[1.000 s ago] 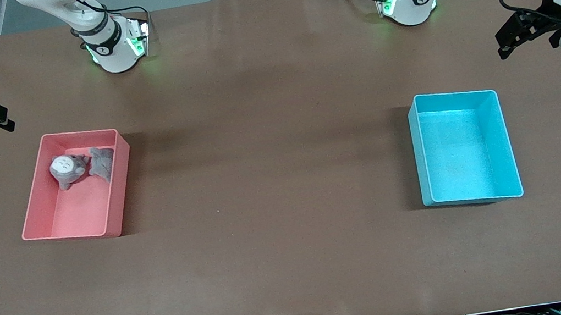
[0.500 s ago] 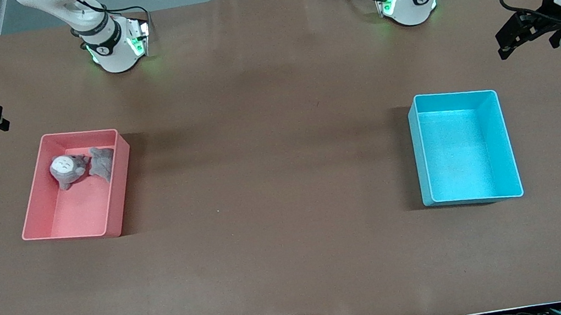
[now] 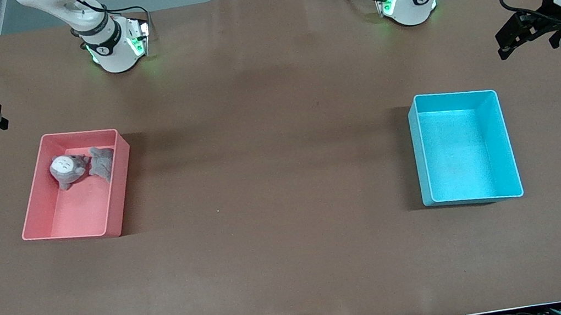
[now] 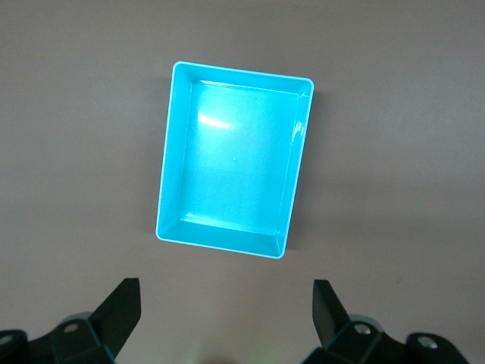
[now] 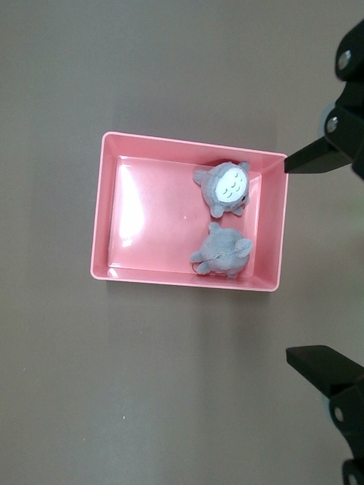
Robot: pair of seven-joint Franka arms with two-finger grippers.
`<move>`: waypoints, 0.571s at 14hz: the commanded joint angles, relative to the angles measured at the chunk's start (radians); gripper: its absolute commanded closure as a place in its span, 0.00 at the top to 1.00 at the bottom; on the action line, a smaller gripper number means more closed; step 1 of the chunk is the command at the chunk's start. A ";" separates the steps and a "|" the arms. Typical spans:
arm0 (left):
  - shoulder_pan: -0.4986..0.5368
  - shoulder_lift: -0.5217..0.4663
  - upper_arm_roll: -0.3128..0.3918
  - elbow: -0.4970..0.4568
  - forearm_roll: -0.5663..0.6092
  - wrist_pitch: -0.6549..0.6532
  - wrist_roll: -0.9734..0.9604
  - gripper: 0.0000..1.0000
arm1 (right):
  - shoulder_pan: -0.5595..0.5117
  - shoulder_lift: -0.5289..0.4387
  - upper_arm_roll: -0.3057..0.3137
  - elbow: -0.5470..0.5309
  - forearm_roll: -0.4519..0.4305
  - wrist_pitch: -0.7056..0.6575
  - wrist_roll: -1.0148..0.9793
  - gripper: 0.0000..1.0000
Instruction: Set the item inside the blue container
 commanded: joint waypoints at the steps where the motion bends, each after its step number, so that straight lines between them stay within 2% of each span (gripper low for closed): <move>1: 0.008 0.008 -0.002 0.019 -0.020 -0.006 0.025 1.00 | 0.008 -0.007 0.001 0.001 -0.026 -0.010 -0.005 1.00; 5: 0.008 0.011 -0.002 0.019 -0.021 -0.006 0.025 1.00 | 0.006 0.046 -0.001 0.070 -0.026 -0.032 -0.007 1.00; 8: 0.006 0.013 -0.002 0.019 -0.020 -0.004 0.025 1.00 | 0.006 0.060 0.001 0.079 -0.026 -0.033 -0.007 1.00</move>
